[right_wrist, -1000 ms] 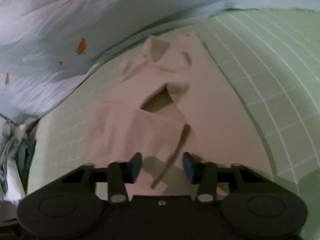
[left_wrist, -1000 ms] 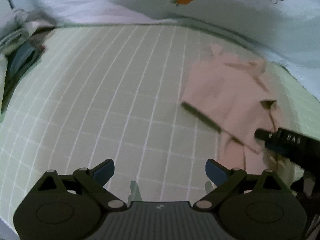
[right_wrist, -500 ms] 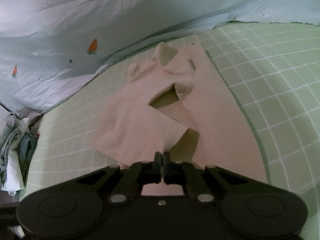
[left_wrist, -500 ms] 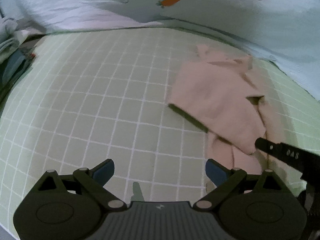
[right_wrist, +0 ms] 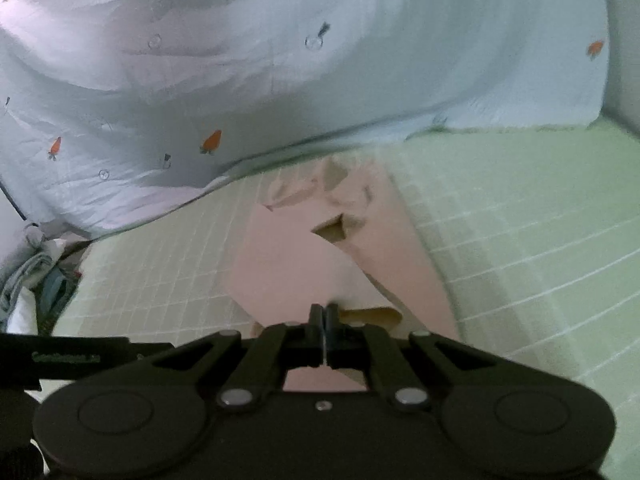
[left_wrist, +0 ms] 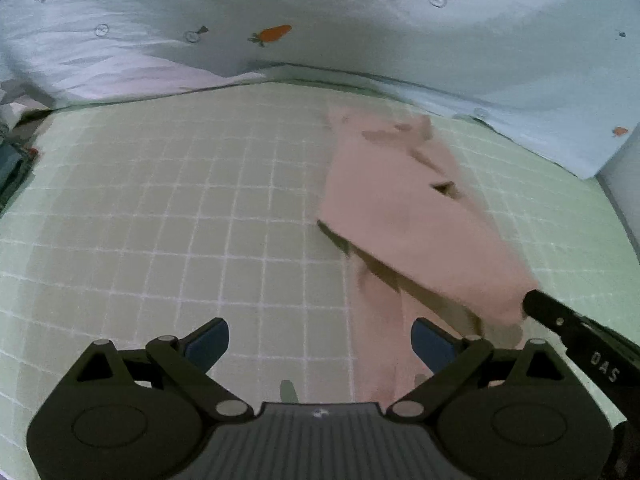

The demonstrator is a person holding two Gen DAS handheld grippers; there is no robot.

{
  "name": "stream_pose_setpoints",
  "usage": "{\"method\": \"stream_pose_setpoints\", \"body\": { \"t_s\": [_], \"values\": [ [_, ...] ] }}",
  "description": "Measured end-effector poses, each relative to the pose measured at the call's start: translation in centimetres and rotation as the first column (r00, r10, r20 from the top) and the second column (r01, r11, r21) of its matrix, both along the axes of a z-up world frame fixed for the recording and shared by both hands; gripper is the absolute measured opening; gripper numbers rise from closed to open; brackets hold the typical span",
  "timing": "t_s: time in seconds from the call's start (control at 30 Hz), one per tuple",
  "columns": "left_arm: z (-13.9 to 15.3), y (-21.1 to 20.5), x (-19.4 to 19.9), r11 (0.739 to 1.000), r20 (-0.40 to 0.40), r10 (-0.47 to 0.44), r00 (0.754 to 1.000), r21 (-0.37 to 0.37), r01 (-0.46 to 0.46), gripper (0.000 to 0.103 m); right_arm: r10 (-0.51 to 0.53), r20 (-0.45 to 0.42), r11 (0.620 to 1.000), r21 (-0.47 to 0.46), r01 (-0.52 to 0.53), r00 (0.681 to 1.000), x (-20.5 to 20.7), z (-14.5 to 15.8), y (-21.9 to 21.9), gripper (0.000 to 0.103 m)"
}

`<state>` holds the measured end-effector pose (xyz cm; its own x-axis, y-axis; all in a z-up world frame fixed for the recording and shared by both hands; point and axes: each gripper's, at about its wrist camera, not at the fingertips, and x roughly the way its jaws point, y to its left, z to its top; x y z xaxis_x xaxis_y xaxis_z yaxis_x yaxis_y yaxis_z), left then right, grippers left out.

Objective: Fold clothes

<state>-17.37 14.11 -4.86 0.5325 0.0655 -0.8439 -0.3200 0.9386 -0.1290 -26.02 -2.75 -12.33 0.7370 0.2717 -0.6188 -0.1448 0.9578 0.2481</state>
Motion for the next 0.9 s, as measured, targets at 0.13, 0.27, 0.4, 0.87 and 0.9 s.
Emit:
{"method": "stream_pose_setpoints", "body": {
  "t_s": [0.13, 0.27, 0.4, 0.87, 0.9],
  "values": [
    [-0.2, -1.8, -0.9, 0.999, 0.002, -0.047, 0.999, -0.002, 0.047, 0.097, -0.015, 0.046, 0.999, -0.051, 0.017, 0.999, -2.8, 0.7, -1.0, 0.001],
    [-0.6, -3.7, -1.3, 0.998, -0.009, -0.066, 0.998, -0.025, 0.066, 0.097, -0.016, 0.017, 0.998, -0.057, 0.016, 1.000, -4.8, 0.6, -2.6, 0.001],
    [-1.1, -5.9, -2.2, 0.996, -0.029, -0.087, 0.996, -0.028, 0.086, 0.097, 0.002, -0.024, 0.999, -0.053, -0.003, 1.000, -6.3, 0.2, -4.0, 0.001],
    [-4.5, -7.6, -5.4, 1.000, -0.155, -0.023, 0.988, -0.020, 0.020, 0.097, 0.086, -0.244, 0.996, 0.011, -0.086, 0.966, -8.1, -4.7, -5.6, 0.001],
    [-4.6, -7.6, -5.5, 1.000, -0.157, -0.018, 0.987, -0.019, 0.015, 0.097, 0.087, -0.252, 0.996, 0.012, -0.087, 0.964, -8.1, -4.8, -5.8, 0.001]
  ]
}}
